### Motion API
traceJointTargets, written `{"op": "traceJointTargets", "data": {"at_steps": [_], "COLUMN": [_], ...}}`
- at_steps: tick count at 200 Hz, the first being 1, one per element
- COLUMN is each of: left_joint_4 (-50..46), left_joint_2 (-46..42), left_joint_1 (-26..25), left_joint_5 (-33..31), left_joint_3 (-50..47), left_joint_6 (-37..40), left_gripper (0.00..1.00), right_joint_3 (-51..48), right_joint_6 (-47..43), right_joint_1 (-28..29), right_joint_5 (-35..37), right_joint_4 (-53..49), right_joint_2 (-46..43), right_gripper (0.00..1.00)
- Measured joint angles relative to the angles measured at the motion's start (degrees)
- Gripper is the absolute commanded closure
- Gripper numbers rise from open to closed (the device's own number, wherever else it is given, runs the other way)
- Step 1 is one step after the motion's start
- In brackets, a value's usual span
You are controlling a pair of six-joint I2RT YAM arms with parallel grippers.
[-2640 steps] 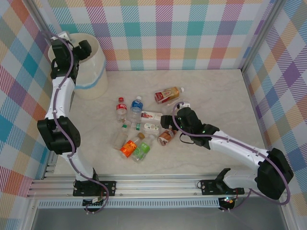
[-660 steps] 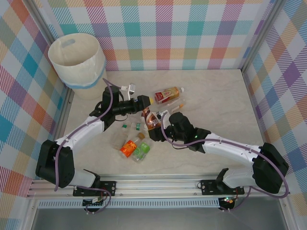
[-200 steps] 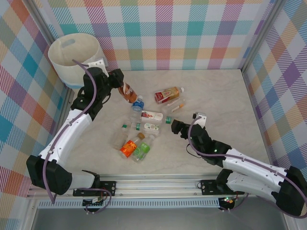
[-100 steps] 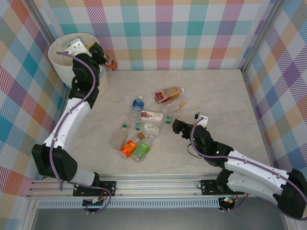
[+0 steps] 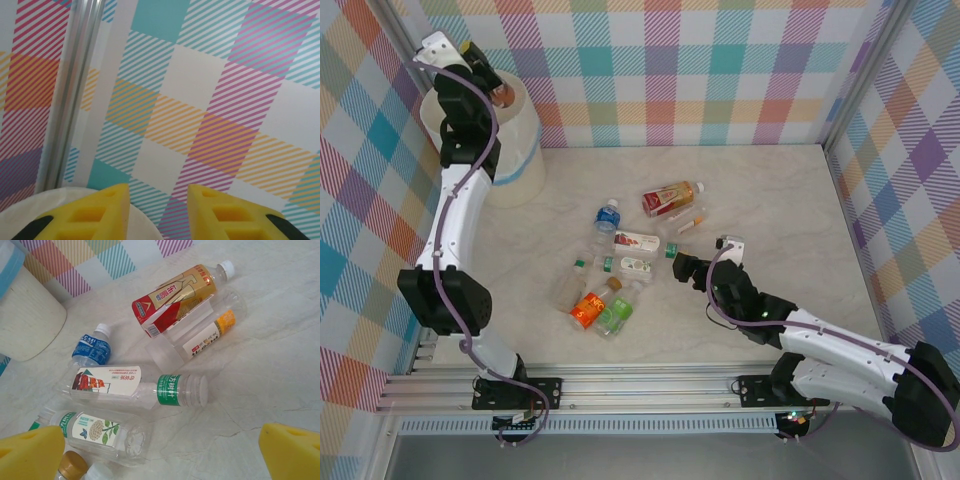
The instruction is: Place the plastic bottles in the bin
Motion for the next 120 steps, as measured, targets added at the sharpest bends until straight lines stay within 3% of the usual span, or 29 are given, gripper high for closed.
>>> {"op": "traceJointTargets", "data": {"at_steps": [42,92,101,109,120], "left_joint_4": [-2.5,-4.1,-5.1,-6.1,-7.7], "left_joint_2": [4.4,8.5,9.7,10.9,12.5], "left_joint_1": [1.9,3.2,3.4,3.6,3.9], "left_joint_5": [-0.2,1.0,1.5,1.9,2.8], "left_joint_3": [3.0,3.8,5.0,6.3,8.2], "left_joint_6": [3.2,0.7,-0.2,-1.1,-2.1], "left_gripper": [1.0,1.0,0.94,0.84,0.51], "right_joint_3": [1.6,4.5,5.0,5.4,6.0], "right_joint_6": [-1.0,-2.5,-2.7,-3.0,-3.3], "right_joint_1": [0.0,0.0,0.0,0.0,0.0], "right_joint_5": [-1.9,-4.8,-5.4,-5.9,-6.5], "right_joint_4": [0.0,0.0,0.0,0.0,-0.1], "right_joint_2": [1.7,5.2,6.0,6.6,7.4], "right_gripper": [0.0,0.0,0.0,0.0,0.0]}}
